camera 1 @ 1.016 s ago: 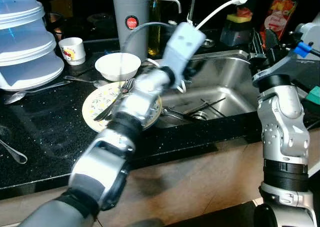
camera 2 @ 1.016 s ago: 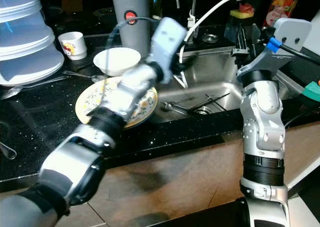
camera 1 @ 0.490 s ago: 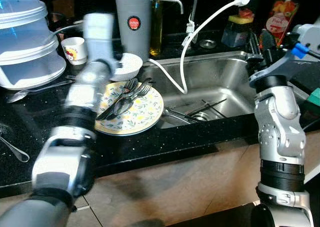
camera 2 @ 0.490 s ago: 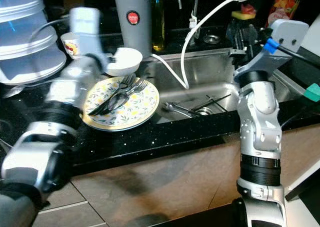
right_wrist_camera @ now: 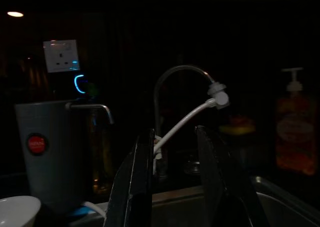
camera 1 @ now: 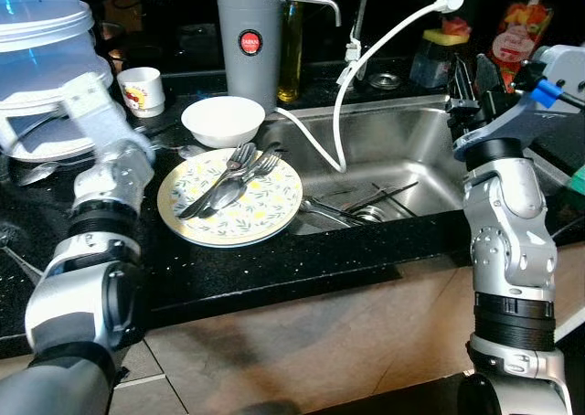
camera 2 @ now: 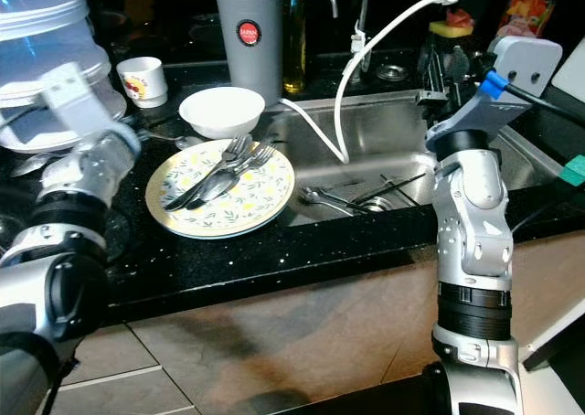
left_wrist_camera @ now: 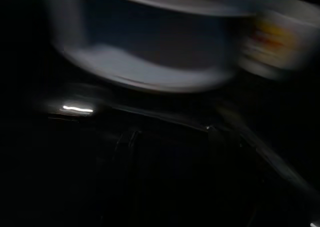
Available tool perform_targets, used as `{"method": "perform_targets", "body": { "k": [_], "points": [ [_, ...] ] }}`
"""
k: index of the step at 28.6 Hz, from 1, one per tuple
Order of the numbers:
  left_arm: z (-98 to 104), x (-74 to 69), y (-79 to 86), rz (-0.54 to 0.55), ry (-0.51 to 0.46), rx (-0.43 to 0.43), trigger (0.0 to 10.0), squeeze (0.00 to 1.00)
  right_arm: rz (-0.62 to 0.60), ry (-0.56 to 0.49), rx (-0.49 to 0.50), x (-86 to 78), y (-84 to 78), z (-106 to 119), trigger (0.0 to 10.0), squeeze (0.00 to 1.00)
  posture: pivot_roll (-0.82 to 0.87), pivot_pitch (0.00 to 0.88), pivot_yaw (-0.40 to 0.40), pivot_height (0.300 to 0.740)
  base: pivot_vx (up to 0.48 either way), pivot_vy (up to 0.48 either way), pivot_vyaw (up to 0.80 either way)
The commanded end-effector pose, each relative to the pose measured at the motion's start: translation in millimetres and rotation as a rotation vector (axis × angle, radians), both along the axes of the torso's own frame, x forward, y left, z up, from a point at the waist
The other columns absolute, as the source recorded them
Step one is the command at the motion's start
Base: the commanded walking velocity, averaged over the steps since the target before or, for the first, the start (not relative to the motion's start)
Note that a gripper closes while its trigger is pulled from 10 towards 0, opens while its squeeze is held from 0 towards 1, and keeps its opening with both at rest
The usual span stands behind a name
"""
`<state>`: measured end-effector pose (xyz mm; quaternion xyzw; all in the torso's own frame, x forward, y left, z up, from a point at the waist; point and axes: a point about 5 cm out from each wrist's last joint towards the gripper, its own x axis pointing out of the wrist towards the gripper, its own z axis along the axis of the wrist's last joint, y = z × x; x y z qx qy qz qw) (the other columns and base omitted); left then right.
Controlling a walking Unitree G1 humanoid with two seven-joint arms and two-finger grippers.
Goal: Kitchen organization
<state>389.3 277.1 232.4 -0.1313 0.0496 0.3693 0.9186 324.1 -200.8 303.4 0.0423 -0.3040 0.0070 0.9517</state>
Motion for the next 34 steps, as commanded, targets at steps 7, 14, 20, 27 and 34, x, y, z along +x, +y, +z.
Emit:
{"method": "perform_targets", "body": {
  "k": [7,14,20,27,34],
  "points": [
    [-27,-44.3,55.4,0.373,0.181,0.171,10.0,0.0,0.016,0.015,0.005,2.8,3.3,-6,10.0,0.0,0.01,0.0,0.021,0.74,0.0,0.0,0.0],
    [-61,-66.2,36.7,0.414,0.292,0.14,10.0,0.0,0.041,0.033,0.0,6.4,7.3,-9,10.0,0.0,0.04,0.0,-0.006,0.74,0.0,0.0,0.0],
    [-44,-71.1,6.9,0.317,0.217,0.248,10.0,0.0,0.048,0.036,-0.005,8.2,7.7,-9,10.0,0.0,0.05,0.0,-0.009,0.74,0.0,0.0,0.0],
    [-47,-88.1,-32.0,0.207,0.176,0.109,10.0,0.0,0.06,0.038,-0.005,9.8,9.8,-10,10.0,0.0,0.06,0.0,-0.019,0.74,0.0,0.0,0.0],
    [-49,-97.1,-32.9,0.201,0.195,0.055,10.0,0.0,0.064,0.037,-0.008,11.6,9.2,-8,10.0,0.0,0.07,0.0,-0.032,0.74,0.0,0.0,0.0]
  ]
}}
